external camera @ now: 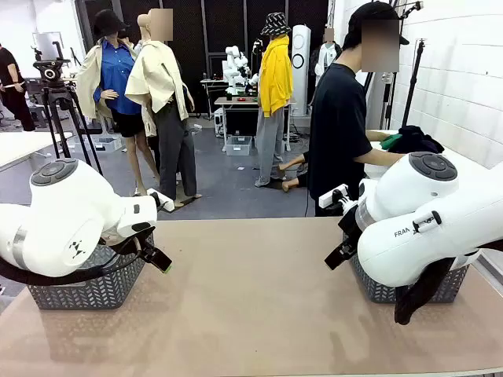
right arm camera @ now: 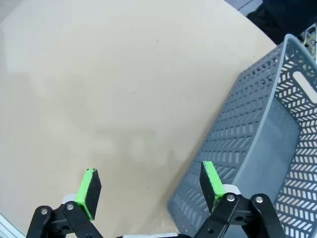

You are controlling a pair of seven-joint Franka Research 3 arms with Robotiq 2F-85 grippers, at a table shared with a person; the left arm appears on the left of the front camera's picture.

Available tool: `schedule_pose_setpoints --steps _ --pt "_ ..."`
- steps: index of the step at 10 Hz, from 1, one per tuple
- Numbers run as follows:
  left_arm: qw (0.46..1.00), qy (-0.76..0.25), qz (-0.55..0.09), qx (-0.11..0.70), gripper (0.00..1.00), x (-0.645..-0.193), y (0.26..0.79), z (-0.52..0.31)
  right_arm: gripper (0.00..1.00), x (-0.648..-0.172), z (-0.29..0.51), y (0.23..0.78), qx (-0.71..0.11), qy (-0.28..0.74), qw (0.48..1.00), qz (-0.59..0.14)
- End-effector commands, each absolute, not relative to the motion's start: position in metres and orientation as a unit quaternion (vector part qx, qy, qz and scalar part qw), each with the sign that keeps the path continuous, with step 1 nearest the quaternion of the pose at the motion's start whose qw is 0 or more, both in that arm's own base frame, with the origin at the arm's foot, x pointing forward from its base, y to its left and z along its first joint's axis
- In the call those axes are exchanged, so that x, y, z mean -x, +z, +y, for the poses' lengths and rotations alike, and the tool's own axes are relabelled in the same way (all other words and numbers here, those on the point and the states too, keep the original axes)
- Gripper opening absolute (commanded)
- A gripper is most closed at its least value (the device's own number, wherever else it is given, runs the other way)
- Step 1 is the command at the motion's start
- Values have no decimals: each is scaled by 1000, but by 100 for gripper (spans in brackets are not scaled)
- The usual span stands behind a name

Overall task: Sort the tops and bottoms.
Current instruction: Lift clothes from the center of the table with your left hand.

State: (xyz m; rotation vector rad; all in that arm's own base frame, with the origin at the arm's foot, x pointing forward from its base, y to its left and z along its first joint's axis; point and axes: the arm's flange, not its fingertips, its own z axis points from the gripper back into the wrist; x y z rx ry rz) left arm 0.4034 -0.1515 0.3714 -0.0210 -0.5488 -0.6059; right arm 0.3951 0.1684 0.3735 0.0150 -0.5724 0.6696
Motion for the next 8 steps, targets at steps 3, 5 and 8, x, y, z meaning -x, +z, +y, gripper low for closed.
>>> schedule_pose_setpoints --steps 3,5,8 --pt "918 -295 -267 10 100 -403 371 -152 100 -395 168 374 -7 324 905 -277" --pt "918 -295 -267 10 100 -403 371 -152 100 -395 168 374 -7 324 905 -277" --pt "918 -295 -267 10 100 -403 371 -152 100 -395 168 374 -7 324 905 -277"
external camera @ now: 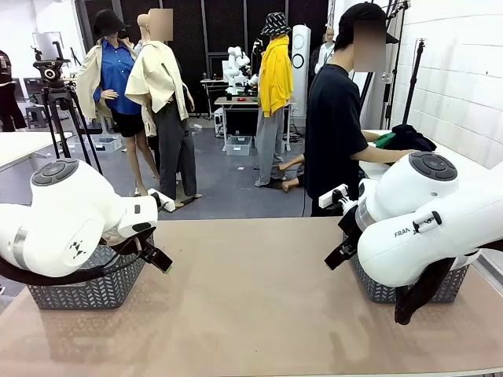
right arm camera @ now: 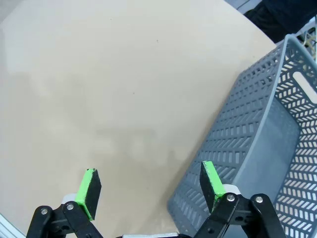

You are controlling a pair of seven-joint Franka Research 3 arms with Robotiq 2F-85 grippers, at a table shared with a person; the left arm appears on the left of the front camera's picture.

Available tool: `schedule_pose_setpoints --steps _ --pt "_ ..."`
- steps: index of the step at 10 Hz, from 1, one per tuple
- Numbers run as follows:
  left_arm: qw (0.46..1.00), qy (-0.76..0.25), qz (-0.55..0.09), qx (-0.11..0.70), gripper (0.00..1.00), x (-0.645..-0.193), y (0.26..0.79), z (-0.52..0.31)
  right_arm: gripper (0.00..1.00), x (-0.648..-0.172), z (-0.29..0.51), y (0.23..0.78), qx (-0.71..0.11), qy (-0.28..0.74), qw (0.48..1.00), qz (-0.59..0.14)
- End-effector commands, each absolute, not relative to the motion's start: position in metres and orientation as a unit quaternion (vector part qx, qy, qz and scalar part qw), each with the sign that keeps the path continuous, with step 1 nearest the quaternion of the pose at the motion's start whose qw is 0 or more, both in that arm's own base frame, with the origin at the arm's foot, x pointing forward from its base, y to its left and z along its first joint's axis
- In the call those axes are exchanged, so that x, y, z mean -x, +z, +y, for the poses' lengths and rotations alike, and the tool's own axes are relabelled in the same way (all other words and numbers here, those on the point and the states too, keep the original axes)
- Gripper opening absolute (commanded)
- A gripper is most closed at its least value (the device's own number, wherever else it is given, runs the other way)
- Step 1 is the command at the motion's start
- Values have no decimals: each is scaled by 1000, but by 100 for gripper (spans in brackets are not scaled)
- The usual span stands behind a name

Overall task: Sort the tops and bottoms.
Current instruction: Lift clothes from the center of the table with your left hand.

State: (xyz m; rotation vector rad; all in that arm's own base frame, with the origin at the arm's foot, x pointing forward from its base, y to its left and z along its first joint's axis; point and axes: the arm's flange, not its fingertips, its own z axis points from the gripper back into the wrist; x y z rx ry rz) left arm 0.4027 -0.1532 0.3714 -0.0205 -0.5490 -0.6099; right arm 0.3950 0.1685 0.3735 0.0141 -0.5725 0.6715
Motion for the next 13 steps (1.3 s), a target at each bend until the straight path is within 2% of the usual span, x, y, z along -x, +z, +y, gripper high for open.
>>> schedule_pose_setpoints --steps 1,4,8,10,13 --pt "918 -295 -267 10 100 -403 371 -152 100 -395 168 374 -7 324 905 -277" --pt "906 -305 -292 -3 100 -407 392 -159 100 -401 173 390 -6 332 892 -306" --pt "870 -312 -380 -33 100 -413 477 -145 100 -424 161 476 -5 308 865 -396" --pt "868 -257 -411 -106 100 -430 529 -85 100 -441 97 524 68 246 870 -421" --pt "909 -142 -366 -140 100 -456 547 59 100 -449 -49 538 123 133 904 -388"
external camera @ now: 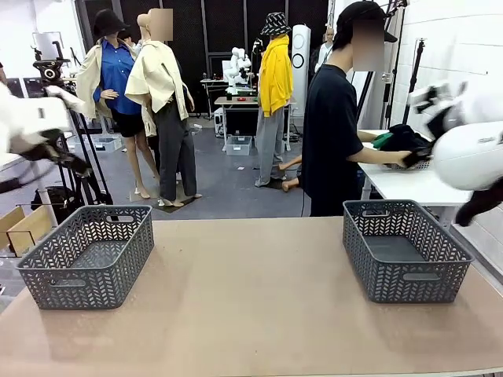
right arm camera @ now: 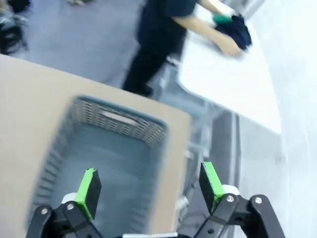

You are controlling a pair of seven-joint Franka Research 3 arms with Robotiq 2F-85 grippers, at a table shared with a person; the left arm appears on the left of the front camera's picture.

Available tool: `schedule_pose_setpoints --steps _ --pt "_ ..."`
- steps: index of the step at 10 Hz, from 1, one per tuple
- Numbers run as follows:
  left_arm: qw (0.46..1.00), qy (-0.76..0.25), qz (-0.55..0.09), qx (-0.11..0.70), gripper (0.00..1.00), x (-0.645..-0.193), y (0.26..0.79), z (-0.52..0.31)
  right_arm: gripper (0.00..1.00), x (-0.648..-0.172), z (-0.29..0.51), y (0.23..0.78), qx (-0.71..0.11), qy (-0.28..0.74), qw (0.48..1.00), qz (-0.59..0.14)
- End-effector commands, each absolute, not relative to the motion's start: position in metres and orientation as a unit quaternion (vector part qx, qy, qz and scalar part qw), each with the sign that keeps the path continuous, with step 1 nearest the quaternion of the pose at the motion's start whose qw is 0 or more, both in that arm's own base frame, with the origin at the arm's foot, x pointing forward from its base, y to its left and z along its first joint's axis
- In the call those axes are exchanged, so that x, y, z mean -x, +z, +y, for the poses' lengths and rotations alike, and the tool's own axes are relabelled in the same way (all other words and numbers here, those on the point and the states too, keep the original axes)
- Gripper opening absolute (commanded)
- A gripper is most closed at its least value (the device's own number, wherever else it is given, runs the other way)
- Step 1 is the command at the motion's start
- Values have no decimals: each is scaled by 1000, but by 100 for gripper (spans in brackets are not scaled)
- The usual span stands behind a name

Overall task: Sort the tops and bottoms.
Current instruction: Lift clothes from the center of the table with your left hand.

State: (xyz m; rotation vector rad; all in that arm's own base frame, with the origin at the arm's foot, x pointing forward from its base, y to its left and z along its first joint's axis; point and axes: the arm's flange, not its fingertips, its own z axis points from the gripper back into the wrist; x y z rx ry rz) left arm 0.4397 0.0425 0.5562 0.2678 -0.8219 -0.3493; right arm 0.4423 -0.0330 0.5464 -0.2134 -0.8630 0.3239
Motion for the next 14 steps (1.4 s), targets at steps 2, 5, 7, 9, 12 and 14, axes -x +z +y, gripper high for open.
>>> schedule_pose_setpoints --steps 2,5,7,9,12,14 --pt "936 -91 -309 -142 100 -451 530 142 100 -447 -140 506 141 56 931 -332" --pt "957 -66 -274 -72 100 -418 477 222 100 -418 -210 451 121 -32 946 -300" --pt "962 -67 -262 -36 100 -413 443 244 100 -406 -224 431 115 -53 948 -292" --pt "956 -71 -283 -21 100 -411 438 247 100 -399 -224 429 110 -44 947 -298" --pt "962 -57 -263 -38 100 -402 438 237 100 -403 -228 427 119 -44 953 -275" --pt "962 -57 -263 -38 100 -402 438 237 100 -403 -228 427 119 -44 953 -275"
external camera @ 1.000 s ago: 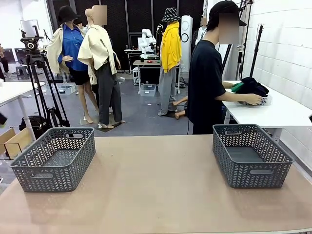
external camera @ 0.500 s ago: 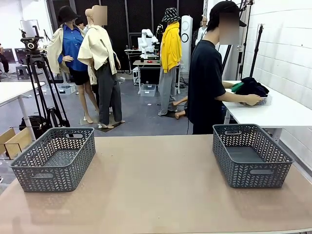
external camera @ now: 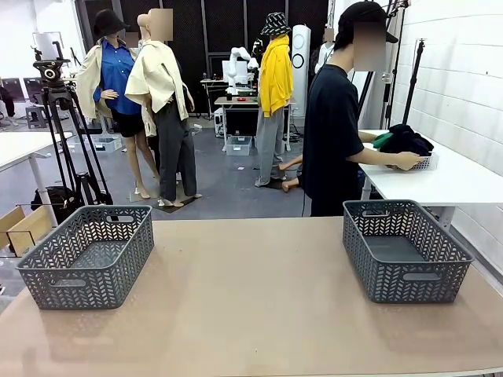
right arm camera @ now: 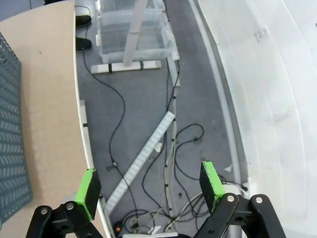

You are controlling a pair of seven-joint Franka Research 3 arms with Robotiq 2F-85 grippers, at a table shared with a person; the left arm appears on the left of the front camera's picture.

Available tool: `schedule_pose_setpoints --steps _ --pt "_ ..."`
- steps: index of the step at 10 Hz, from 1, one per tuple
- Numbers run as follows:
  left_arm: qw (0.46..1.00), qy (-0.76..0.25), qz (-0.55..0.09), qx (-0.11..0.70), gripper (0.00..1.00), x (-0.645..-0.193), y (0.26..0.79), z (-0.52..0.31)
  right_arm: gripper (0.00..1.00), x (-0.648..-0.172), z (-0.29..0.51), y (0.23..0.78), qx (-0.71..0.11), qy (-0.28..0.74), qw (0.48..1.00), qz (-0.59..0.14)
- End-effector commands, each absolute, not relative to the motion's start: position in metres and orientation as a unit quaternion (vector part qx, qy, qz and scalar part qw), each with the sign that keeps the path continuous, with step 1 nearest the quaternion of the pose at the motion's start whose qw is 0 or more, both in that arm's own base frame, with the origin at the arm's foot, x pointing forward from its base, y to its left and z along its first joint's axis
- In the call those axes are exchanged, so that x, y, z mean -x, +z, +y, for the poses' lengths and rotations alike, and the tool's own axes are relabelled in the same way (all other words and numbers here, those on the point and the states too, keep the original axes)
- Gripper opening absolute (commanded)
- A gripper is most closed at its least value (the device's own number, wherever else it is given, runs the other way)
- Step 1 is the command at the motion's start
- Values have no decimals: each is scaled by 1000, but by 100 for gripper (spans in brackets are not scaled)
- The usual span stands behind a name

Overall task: Sort the tops and bottoms.
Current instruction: Lift clothes from the center of the table with your left hand.

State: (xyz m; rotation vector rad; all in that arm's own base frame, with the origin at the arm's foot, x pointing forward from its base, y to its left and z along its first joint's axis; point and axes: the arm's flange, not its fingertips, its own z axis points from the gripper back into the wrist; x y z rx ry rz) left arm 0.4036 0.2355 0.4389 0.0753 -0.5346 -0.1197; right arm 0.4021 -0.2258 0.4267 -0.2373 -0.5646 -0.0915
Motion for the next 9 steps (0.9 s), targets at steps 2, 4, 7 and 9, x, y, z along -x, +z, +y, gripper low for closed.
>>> schedule_pose_setpoints --steps 2,4,7,9 --pt "962 -57 -263 -38 100 -402 438 237 100 -403 -228 427 119 -44 953 -275" --pt "962 -57 -263 -38 100 -402 438 237 100 -403 -228 427 119 -44 953 -275" --pt "962 -57 -263 -38 100 -402 438 237 100 -403 -228 427 119 -44 953 -275" --pt "962 -57 -263 -38 100 -402 438 237 100 -403 -228 427 119 -44 953 -275"
